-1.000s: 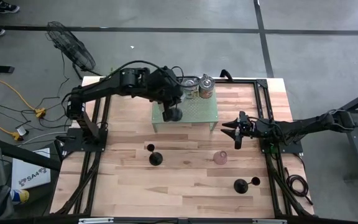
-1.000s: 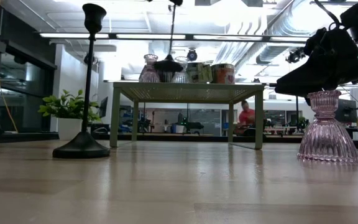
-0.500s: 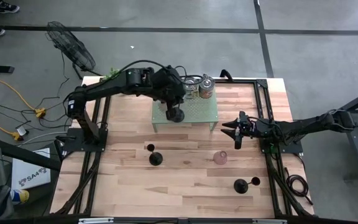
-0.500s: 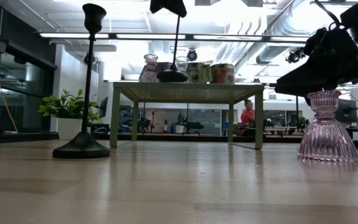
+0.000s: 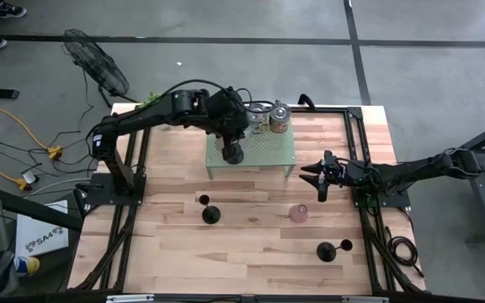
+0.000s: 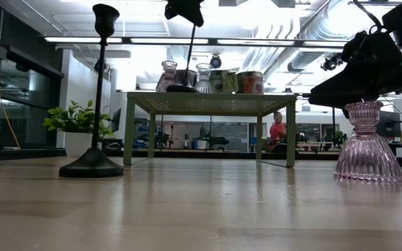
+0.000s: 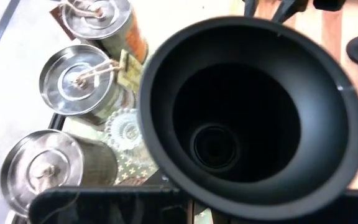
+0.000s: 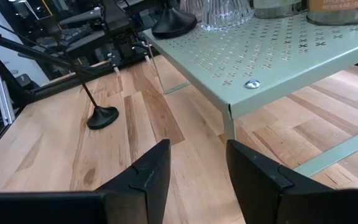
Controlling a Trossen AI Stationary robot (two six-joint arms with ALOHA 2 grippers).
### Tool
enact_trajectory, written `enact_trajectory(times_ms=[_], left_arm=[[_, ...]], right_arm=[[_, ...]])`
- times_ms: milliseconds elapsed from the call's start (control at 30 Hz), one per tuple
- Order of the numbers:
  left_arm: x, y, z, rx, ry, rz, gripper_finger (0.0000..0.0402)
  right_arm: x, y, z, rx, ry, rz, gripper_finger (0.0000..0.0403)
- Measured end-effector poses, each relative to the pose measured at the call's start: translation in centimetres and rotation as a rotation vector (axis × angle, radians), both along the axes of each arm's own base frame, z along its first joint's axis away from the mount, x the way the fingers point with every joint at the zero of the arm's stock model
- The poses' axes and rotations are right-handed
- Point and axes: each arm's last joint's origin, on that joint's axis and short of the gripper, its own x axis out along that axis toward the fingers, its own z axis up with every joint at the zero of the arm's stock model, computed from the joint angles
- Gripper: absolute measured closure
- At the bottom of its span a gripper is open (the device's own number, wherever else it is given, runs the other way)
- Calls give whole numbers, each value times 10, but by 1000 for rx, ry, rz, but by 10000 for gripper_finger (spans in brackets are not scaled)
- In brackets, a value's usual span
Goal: Pick & Place candle stick holders
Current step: Put the left black candle holder on the shelf
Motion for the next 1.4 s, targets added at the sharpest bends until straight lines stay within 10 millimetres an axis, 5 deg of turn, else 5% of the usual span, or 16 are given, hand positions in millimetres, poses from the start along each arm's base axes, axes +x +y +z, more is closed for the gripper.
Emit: enact_trajectory(times_ms=[967, 1400], left_arm=[[0, 5, -6, 3, 16, 11, 381], [-1, 6, -10, 72, 75, 17, 327]], right_arm=[[0, 0, 0, 0, 0, 0, 255], [0, 0, 0, 0, 0, 0, 255]])
